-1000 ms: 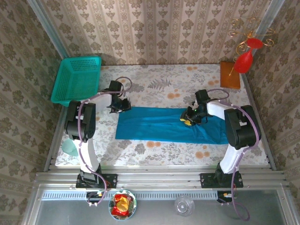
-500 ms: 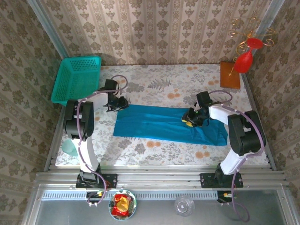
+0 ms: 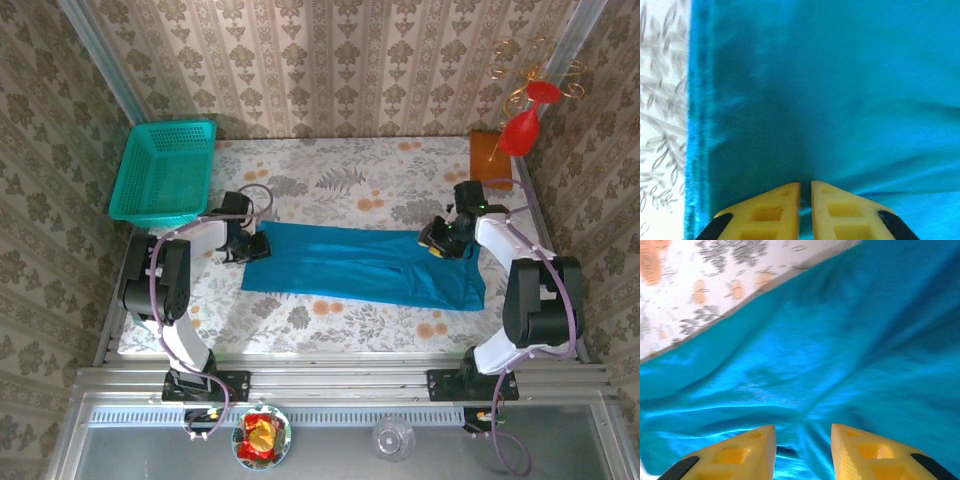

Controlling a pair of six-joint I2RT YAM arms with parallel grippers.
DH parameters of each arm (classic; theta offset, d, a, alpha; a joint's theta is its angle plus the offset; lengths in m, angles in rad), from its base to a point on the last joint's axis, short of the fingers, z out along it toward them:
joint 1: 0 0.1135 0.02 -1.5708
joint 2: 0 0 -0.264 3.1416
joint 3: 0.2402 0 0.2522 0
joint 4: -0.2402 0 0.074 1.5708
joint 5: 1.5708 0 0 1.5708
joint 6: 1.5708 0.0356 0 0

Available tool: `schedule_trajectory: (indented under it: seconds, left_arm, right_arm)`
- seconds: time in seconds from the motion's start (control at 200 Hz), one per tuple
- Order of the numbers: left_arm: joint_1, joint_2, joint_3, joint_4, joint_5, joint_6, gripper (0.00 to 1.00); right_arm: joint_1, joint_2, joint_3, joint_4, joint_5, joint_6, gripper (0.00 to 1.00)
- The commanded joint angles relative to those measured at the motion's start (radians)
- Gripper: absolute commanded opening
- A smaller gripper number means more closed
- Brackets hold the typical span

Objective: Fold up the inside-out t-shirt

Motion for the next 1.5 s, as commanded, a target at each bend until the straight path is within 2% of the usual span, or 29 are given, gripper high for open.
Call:
schedule_trajectory:
  seconds: [0.0,0.285,0.41,0.48,0.59,0.815,1.11,1.235,1.355,1.495]
  left_arm:
    - [0.034,0.025,-0.033,0.006,-0.02,0.0,0.16]
    - [0.091,-0.028,-0.106,0.018,-0.023,0.002,0.16]
    - [0.108,-0.039,-0.106,0.009,-0.023,0.011,0.16]
    - [0.115,-0.045,-0.107,0.006,-0.022,0.014,0.16]
    - [0.12,-0.05,-0.107,0.004,-0.023,0.017,0.16]
    - [0.127,-0.037,-0.088,0.001,-0.022,0.016,0.16]
    - [0.13,-0.035,-0.068,-0.01,-0.023,0.024,0.17]
    - [0.134,-0.03,-0.063,-0.012,-0.022,0.029,0.17]
    - [0.137,-0.027,-0.055,-0.015,-0.02,0.03,0.17]
    - [0.137,-0.028,-0.052,-0.013,-0.017,0.029,0.17]
  right_arm:
    - [-0.022,-0.054,0.019,-0.158,0.173,-0.139,0.38]
    - [-0.08,0.001,0.016,-0.225,0.402,-0.269,0.42]
    - [-0.079,0.03,0.01,-0.181,0.363,-0.292,0.47]
    - [-0.079,0.051,0.02,-0.184,0.403,-0.299,0.52]
    - [-0.079,0.081,0.038,-0.181,0.433,-0.316,0.55]
    - [-0.079,0.133,0.041,-0.168,0.352,-0.359,0.64]
    - [-0.079,0.2,0.06,-0.194,0.384,-0.362,0.65]
    - [-0.079,0.233,0.062,-0.194,0.361,-0.362,0.64]
    - [-0.072,0.247,0.058,-0.195,0.346,-0.363,0.59]
    - [-0.063,0.242,0.06,-0.201,0.335,-0.363,0.47]
